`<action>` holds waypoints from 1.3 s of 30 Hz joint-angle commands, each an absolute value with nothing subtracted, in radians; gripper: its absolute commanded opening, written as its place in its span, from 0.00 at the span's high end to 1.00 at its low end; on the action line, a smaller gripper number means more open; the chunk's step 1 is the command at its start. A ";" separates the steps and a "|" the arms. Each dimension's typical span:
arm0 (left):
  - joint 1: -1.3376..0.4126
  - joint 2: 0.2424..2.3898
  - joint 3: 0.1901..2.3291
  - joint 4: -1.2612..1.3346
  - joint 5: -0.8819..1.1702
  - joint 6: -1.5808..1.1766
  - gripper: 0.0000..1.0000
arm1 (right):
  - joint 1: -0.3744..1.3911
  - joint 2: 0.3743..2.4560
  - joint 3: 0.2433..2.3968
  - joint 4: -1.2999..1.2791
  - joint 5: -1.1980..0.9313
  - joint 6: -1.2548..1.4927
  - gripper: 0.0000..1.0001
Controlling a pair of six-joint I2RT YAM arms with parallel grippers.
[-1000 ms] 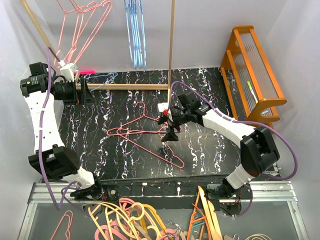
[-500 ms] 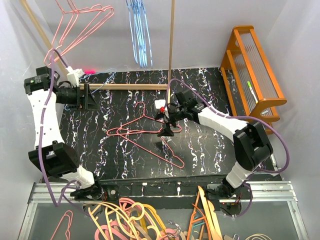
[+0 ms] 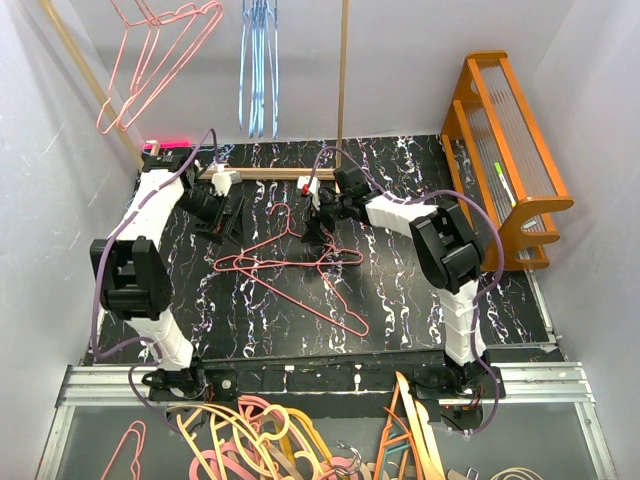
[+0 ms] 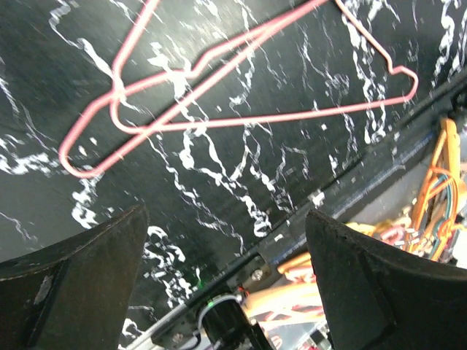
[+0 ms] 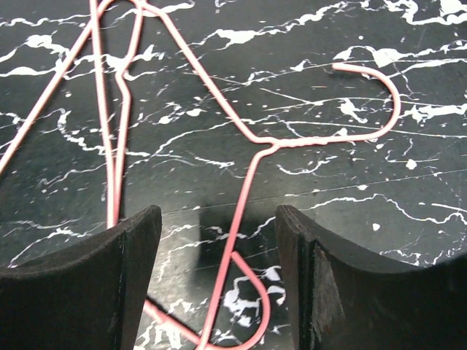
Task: Organize the hangers
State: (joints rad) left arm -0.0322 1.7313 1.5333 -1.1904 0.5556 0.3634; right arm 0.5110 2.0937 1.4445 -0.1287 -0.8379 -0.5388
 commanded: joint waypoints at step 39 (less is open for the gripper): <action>-0.040 1.525 1.551 -0.898 0.288 -0.196 0.03 | 0.660 1.952 1.641 -0.351 -0.255 -0.138 0.92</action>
State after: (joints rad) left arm 0.0189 1.6192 1.5551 -0.9634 0.3725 -0.0284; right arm 0.6346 2.1319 1.6474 -0.3210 -0.3531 -0.2588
